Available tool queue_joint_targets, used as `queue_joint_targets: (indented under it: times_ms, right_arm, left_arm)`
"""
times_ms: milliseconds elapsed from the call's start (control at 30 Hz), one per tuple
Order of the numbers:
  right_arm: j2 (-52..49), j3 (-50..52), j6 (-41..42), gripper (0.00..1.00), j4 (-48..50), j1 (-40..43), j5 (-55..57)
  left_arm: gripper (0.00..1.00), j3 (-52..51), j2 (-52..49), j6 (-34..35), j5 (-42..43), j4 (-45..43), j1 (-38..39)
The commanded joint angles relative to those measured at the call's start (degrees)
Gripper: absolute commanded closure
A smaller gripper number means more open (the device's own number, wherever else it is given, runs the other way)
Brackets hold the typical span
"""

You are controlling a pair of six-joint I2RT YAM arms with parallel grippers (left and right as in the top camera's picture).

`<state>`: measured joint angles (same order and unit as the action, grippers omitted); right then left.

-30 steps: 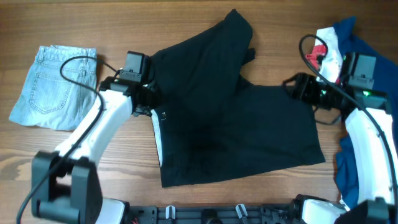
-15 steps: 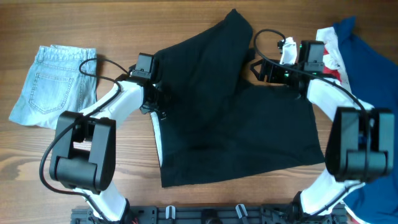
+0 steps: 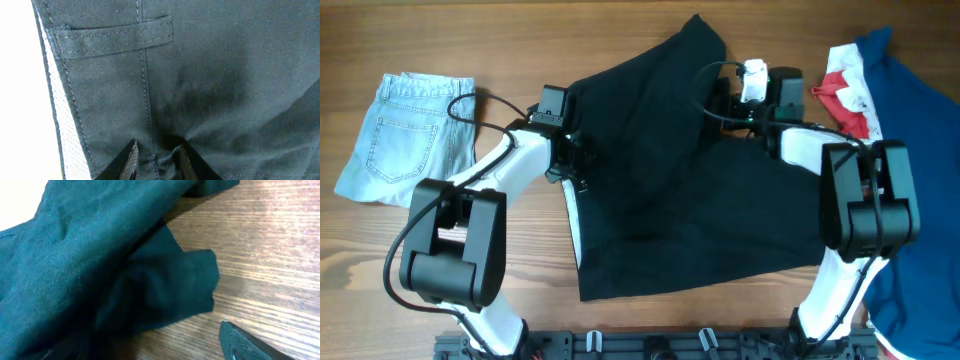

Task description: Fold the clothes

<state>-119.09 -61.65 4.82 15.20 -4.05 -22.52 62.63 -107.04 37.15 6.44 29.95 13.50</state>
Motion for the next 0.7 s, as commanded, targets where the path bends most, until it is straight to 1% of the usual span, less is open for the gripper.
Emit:
queue_joint_targets:
  times_ms: [0,100,133,233,300,333,367,400,433,500,600,667]
  right_arm:
    - [-2.64,-0.02,-0.17,0.21,2.23,-0.17,3.67]
    - [-3.41,-0.02,-0.17,0.23,5.62,-0.42,3.63]
    - [-3.87,-0.02,-0.17,0.27,6.12,-0.57,3.61]
    - [-4.35,0.00,-0.33,0.30,7.41,-1.27,2.56]
    - [-4.35,-0.02,-0.24,0.36,8.44,-1.64,2.56]
    - [-4.35,-0.02,-0.17,0.45,8.87,-1.75,2.56]
    - [-4.35,-0.02,-0.17,0.59,9.33,-1.79,2.58]
    - [-4.35,-0.02,-0.11,0.87,10.01,-1.77,2.64]
    - [-4.35,-0.02,0.13,0.96,10.16,-1.77,3.06]
    - [-4.28,-0.02,1.81,0.96,9.62,-1.55,6.86]
    - [-1.22,-0.02,3.67,0.96,3.65,0.31,18.84]
    - [2.56,-0.02,5.14,0.96,-0.90,2.40,28.61]
  left_arm:
    - [0.73,-0.50,-2.75,-0.72,0.17,0.96,0.28]
    - [0.73,-0.50,-2.75,-0.72,0.17,1.68,0.28]
    - [0.73,-0.50,-2.75,-0.72,0.17,1.75,0.26]
    - [0.72,-0.50,-2.75,-0.72,0.17,1.70,0.26]
    - [0.71,-0.50,-2.75,-0.72,0.17,1.73,0.26]
    - [0.71,-0.50,-2.75,-0.72,0.17,1.73,0.26]
    - [0.71,-0.50,-2.75,-0.72,0.17,1.75,0.26]
    - [0.71,-0.50,-2.75,-0.72,0.17,1.77,0.26]
    - [0.71,-0.50,-2.75,-0.72,0.17,1.81,0.26]
    - [0.71,-0.50,-2.75,-0.72,0.17,1.84,0.26]
    - [0.72,-0.50,-2.75,-0.74,0.15,2.19,0.26]
    - [0.72,-0.50,-2.75,-0.74,-0.02,2.21,0.26]
